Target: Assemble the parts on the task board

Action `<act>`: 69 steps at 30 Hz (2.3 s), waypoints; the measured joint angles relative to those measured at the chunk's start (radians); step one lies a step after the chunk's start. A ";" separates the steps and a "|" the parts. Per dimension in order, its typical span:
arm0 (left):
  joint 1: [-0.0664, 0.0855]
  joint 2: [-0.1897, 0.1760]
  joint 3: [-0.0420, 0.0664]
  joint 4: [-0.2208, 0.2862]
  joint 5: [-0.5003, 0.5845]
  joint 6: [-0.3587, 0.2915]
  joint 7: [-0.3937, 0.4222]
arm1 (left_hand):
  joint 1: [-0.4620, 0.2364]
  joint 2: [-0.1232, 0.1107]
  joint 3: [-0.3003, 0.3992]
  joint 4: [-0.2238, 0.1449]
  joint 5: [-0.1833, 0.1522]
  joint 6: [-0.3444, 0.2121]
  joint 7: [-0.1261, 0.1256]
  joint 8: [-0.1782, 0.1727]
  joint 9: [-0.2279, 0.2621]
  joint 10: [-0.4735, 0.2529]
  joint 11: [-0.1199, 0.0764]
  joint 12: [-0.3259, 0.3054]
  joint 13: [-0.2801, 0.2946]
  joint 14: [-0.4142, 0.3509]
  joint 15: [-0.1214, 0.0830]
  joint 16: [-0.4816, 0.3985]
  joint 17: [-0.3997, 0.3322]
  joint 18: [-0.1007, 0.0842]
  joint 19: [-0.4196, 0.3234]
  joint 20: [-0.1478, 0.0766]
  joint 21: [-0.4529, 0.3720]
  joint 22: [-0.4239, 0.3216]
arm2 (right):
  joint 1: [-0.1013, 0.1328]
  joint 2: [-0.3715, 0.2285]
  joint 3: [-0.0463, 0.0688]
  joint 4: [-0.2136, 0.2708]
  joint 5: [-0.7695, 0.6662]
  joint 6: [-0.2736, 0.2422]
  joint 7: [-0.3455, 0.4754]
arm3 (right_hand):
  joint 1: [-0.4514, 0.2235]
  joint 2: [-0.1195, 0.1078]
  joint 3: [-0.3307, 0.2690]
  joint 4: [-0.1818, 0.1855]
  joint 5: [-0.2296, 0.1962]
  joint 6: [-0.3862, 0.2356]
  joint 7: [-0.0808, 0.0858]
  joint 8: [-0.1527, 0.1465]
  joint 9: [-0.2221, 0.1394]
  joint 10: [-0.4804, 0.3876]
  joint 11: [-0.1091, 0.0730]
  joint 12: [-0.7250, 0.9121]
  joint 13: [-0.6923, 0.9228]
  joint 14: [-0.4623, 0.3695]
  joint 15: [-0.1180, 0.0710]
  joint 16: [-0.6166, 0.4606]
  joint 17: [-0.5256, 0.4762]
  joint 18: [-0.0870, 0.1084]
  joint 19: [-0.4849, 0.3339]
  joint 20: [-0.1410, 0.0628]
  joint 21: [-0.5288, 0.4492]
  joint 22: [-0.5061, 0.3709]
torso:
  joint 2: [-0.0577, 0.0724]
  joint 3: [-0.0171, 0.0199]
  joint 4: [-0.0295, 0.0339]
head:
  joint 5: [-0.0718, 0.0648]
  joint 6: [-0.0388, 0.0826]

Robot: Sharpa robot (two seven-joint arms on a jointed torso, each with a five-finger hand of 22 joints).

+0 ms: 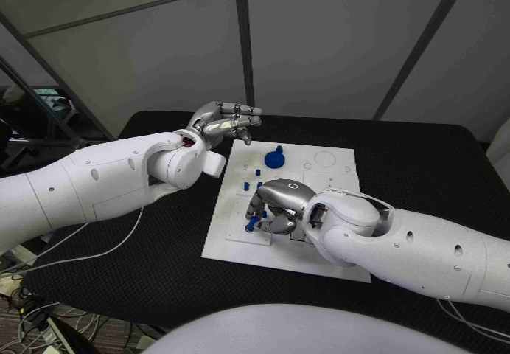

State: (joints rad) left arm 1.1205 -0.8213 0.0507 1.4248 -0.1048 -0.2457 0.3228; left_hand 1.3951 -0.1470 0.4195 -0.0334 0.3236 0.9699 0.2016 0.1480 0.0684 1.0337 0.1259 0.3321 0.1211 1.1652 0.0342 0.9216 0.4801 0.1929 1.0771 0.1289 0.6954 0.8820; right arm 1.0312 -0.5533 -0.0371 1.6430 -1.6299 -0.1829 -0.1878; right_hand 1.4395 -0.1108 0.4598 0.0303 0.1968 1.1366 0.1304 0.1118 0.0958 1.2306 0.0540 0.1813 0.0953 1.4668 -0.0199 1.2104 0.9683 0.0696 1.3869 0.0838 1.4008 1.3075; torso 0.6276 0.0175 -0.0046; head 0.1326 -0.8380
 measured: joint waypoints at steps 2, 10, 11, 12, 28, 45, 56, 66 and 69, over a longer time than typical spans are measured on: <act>0.000 0.000 0.000 0.000 0.000 0.000 0.000 | 0.000 0.000 0.000 0.000 0.000 0.000 0.000 0.000 0.000 0.000 0.000 0.000 0.000 0.000 0.000 0.000 0.000 0.000 0.000 0.000 0.000 0.000 | 0.000 0.002 0.000 -0.001 -0.007 0.006 -0.006 | 0.000 0.000 0.000 0.000 0.000 -0.001 0.000 -0.002 0.005 0.000 0.000 0.000 0.000 0.000 0.000 0.000 0.000 0.000 0.000 0.000 0.000 0.000 | 0.000 -0.0001 0.0000 | 0.000 0.000; 0.000 0.000 0.000 0.000 0.000 0.000 0.000 | 0.000 0.000 0.000 0.000 0.000 0.000 0.000 0.000 0.000 0.000 0.000 0.000 0.000 0.000 0.000 0.000 0.000 0.000 0.000 0.000 0.000 0.000 | 0.000 0.011 -0.005 -0.003 -0.025 0.021 -0.021 | 0.000 0.000 0.000 0.000 0.000 -0.001 0.003 0.002 0.005 0.000 0.000 -0.001 0.000 0.000 0.000 0.000 -0.001 0.000 0.000 0.000 0.000 0.000 | 0.000 -0.0002 0.0002 | 0.001 -0.003; 0.000 0.000 0.000 0.000 0.000 0.000 0.000 | 0.000 0.000 0.000 0.000 0.000 0.000 0.000 0.000 0.000 0.000 0.000 0.000 0.000 0.000 0.000 0.000 0.000 0.000 0.000 0.000 0.000 0.000 | 0.000 0.012 -0.007 -0.003 -0.026 0.022 -0.022 | 0.000 0.000 0.000 0.000 -0.001 -0.001 0.003 0.002 0.005 0.000 0.000 -0.001 0.000 0.000 0.000 0.000 -0.001 0.000 0.000 0.000 0.000 0.000 | 0.000 -0.0002 0.0002 | 0.001 -0.003; 0.000 0.000 0.000 0.000 0.000 0.000 0.000 | 0.000 0.000 0.000 0.000 0.000 0.000 0.000 0.000 0.000 0.000 0.000 0.000 0.000 0.000 0.000 0.000 0.000 0.000 0.000 0.000 0.000 0.000 | 0.000 0.014 -0.008 -0.004 -0.028 0.022 -0.023 | 0.000 0.000 0.000 0.000 -0.002 -0.001 0.003 0.002 0.005 0.000 0.000 -0.001 0.000 0.000 0.000 0.000 -0.001 0.000 0.000 0.000 0.000 0.000 | 0.000 -0.0002 0.0003 | 0.001 -0.003; 0.000 0.000 0.000 -0.001 0.000 0.000 0.000 | 0.000 0.000 0.000 0.000 0.000 0.000 0.000 0.000 0.000 0.000 0.000 0.000 0.000 0.000 0.000 0.000 0.000 0.000 0.000 0.000 0.000 0.000 | 0.001 0.027 -0.023 -0.009 -0.040 0.014 -0.024 | -0.070 -0.058 -0.037 0.028 0.024 -0.143 0.027 -0.048 -0.027 -0.151 0.042 -0.076 -0.034 -0.005 0.031 -0.034 -0.068 0.000 -0.069 0.033 -0.058 -0.065 | 0.000 -0.0003 0.0002 | 0.003 -0.003; 0.000 -0.002 0.000 -0.005 0.000 0.002 -0.001 | 0.000 0.000 0.000 0.000 0.000 0.000 0.000 0.000 0.000 0.000 0.000 0.000 0.000 0.000 0.000 0.000 0.000 0.000 0.000 0.000 0.000 0.000 | 0.000 -0.069 -0.024 0.074 -0.016 -0.116 0.013 | -0.067 -0.072 -0.128 0.020 0.029 -0.200 0.014 -0.048 -0.029 -0.229 0.053 -0.047 -0.028 -0.021 0.041 -0.071 -0.135 0.016 -0.118 0.043 -0.120 -0.141 | 0.000 0.0013 -0.0011 | -0.003 0.006; -0.004 -0.012 -0.002 -0.006 0.000 0.003 -0.001 | 0.000 0.000 0.000 0.000 0.000 0.000 0.000 0.000 0.000 -0.004 -0.004 0.007 0.000 0.000 0.000 0.004 -0.002 0.000 0.000 0.000 0.000 0.000 | 0.017 -0.335 0.022 0.186 0.180 -0.218 0.018 | -0.109 -0.058 -0.199 0.085 0.065 -0.079 -0.004 0.025 -0.001 0.077 -0.010 0.197 0.071 -0.002 -0.007 0.003 -0.028 0.016 -0.028 0.008 -0.040 -0.033 | -0.006 -0.0018 -0.0069 | -0.089 0.042; -0.010 -0.025 -0.003 0.012 0.000 0.003 -0.001 | 0.000 0.000 0.000 0.000 0.000 0.000 0.000 0.000 0.000 -0.004 -0.004 0.007 0.001 0.000 0.000 0.004 -0.002 0.000 0.000 0.000 0.000 0.000 | 0.012 -0.502 0.026 0.241 0.313 -0.232 -0.106 | -0.175 -0.053 -0.417 0.193 0.218 -0.077 -0.034 0.129 0.058 0.143 -0.040 1.031 0.987 -0.002 -0.041 0.195 0.265 -0.024 0.075 -0.025 0.077 0.001 | -0.011 -0.0058 -0.0251 | -0.163 0.059; -0.013 -0.028 -0.004 0.016 0.000 0.003 -0.001 | 0.000 0.000 0.000 0.000 0.000 0.000 0.000 0.000 0.000 -0.004 -0.004 0.007 0.001 0.000 0.000 0.004 -0.002 0.000 0.000 0.000 0.000 0.000 | 0.003 -0.518 0.025 0.256 0.309 -0.233 -0.146 | -0.175 -0.053 -0.442 0.207 0.215 -0.087 -0.034 0.138 0.065 0.135 -0.036 1.041 1.006 -0.002 -0.041 0.198 0.276 -0.024 0.075 -0.025 0.082 0.001 | -0.012 -0.0054 -0.0292 | -0.170 0.059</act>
State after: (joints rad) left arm 1.1072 -0.8489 0.0467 1.4404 -0.1046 -0.2432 0.3214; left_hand 1.3951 -0.1470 0.4195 -0.0334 0.3236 0.9699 0.2016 0.1480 0.0684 1.0301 0.1222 0.3388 0.1218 1.1652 0.0342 0.9258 0.4782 0.1930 1.0771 0.1288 0.6954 0.8820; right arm 1.0346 -1.0712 -0.0124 1.8992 -1.3206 -0.4159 -0.3336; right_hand 1.2645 -0.1642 0.0177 0.2378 0.4120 1.0496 0.0966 0.2496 0.1609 1.3660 0.0181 1.2227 1.1017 1.4650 -0.0613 1.4085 1.2440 0.0457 1.4622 0.0589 1.4829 1.3081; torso 0.6160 0.0122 -0.0338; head -0.0373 -0.7792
